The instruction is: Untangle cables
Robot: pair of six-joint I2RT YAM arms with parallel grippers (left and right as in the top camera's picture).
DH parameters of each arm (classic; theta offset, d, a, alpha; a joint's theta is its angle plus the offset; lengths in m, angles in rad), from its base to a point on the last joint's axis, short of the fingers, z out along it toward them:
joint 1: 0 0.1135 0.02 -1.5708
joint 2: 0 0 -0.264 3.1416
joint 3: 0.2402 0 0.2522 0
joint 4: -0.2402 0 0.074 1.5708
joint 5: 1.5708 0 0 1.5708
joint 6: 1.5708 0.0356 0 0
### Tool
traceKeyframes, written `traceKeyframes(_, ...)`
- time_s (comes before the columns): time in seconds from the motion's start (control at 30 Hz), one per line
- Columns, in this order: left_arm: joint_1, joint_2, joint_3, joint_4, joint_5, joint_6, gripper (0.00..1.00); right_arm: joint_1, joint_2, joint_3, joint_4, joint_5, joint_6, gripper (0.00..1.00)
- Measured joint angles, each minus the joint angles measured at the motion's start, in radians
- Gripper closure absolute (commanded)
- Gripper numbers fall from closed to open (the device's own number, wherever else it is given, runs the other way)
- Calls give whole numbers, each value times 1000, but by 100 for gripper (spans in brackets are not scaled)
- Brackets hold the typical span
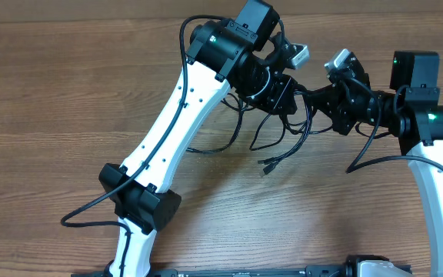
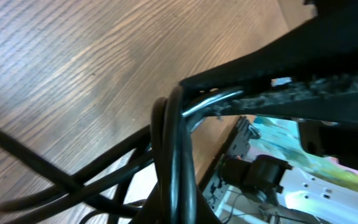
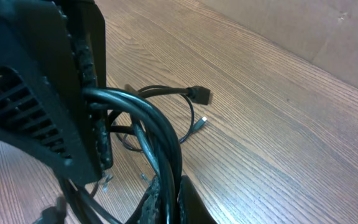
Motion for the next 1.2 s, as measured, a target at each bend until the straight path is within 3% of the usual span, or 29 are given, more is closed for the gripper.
traceKeyframes(0.23, 5, 0, 0, -3, -71, -6, 96, 1, 0, 0, 6, 34, 42, 96)
traceKeyframes(0.33, 24, 0, 0, -13, -79, -32, 95, 6, 0, 0, 24, 113, 135, 96)
traceKeyframes(0.9, 42, 0, 0, -33, 32, -50, 96, 15, 0, 0, 44, 584, 510, 96)
traceKeyframes(1.2, 41, 2, 0, -39, 31, -50, 96, 16, 0, 0, -21, 732, 631, 96)
